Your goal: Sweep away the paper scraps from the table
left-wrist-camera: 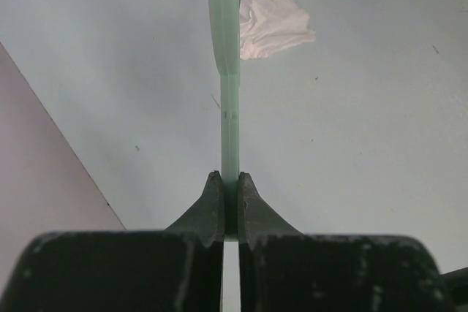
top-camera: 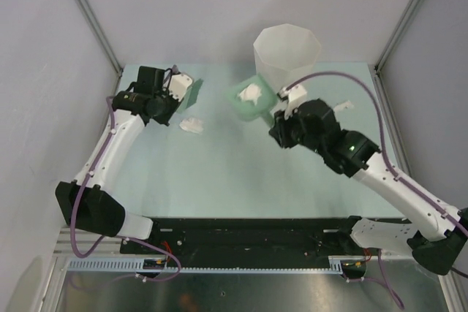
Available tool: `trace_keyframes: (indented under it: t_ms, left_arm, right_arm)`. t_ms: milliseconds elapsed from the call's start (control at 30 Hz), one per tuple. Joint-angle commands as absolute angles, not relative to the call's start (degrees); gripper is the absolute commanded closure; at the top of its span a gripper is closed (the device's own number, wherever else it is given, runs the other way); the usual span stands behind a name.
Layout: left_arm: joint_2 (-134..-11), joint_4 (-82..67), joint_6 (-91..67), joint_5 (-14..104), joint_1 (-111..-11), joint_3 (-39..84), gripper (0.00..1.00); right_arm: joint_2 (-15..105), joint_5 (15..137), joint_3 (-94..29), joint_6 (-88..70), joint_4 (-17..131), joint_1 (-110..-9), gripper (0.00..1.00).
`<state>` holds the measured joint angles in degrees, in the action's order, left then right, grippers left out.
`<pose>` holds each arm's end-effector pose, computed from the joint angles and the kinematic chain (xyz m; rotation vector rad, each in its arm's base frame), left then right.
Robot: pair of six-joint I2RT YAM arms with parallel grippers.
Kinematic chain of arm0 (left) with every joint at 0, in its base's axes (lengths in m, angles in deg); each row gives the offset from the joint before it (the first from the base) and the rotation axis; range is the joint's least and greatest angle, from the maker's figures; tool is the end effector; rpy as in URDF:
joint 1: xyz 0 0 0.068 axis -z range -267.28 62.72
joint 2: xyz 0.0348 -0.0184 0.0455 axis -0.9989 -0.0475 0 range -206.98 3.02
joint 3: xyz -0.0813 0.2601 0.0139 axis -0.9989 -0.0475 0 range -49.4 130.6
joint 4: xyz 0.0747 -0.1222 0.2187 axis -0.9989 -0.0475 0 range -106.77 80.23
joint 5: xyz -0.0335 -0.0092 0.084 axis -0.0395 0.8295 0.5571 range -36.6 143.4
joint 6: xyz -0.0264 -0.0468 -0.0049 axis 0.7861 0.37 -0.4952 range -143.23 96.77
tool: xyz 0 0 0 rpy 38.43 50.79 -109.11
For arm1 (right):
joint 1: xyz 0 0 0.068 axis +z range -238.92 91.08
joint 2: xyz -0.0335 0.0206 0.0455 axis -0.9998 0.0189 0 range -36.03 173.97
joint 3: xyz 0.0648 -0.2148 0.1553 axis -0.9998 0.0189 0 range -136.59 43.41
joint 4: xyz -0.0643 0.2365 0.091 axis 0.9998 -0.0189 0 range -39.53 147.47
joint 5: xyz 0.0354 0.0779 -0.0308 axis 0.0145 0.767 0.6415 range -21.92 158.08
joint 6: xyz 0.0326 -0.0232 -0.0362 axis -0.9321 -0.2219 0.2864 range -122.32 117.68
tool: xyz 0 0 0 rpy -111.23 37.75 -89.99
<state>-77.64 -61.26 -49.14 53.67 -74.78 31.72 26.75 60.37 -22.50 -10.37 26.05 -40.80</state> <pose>0.2837 -0.0627 0.3507 0.8088 2.3280 0.1079 0.1617 0.1730 0.3698 -0.6371 1.9934 0.4637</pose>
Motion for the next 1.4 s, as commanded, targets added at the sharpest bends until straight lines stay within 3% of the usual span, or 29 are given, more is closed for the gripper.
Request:
trace_keyframes:
  t_ms: [0, 267, 633, 733, 933, 1233, 1367]
  left_arm:
    - [-74.41, -59.25, -49.07, 52.17, -75.41, 31.29, 1.0]
    - [-73.62, -59.17, -49.86, 52.08, -75.5, 29.88, 1.0]
    - [-73.26, -58.64, -51.0, 51.46, -76.2, 28.21, 1.0]
    - [-73.7, -58.38, -51.0, 50.76, -76.38, 28.03, 1.0]
    - [-74.06, -58.11, -51.18, 50.06, -76.46, 27.59, 1.0]
    - [-73.71, -58.02, -51.53, 50.06, -76.46, 27.24, 1.0]
    - [-73.53, -58.02, -51.44, 50.32, -76.46, 27.15, 1.0]
  right_arm:
    - [30.05, 56.48, -35.3, -6.54, 17.75, -46.98, 1.0]
    - [40.77, 33.73, -53.61, 8.99, 19.94, -55.95, 1.0]
    - [53.0, 22.47, -62.07, 65.31, 42.33, -56.31, 1.0]
    - [51.78, 24.74, -57.94, 81.46, 49.03, -56.22, 1.0]
    - [48.17, 31.96, -50.9, 103.99, 47.1, -58.59, 1.0]
    - [46.76, 32.21, -45.91, 117.55, 48.58, -62.37, 1.0]
    - [46.24, 34.07, -45.98, 114.15, 48.75, -61.5, 1.0]
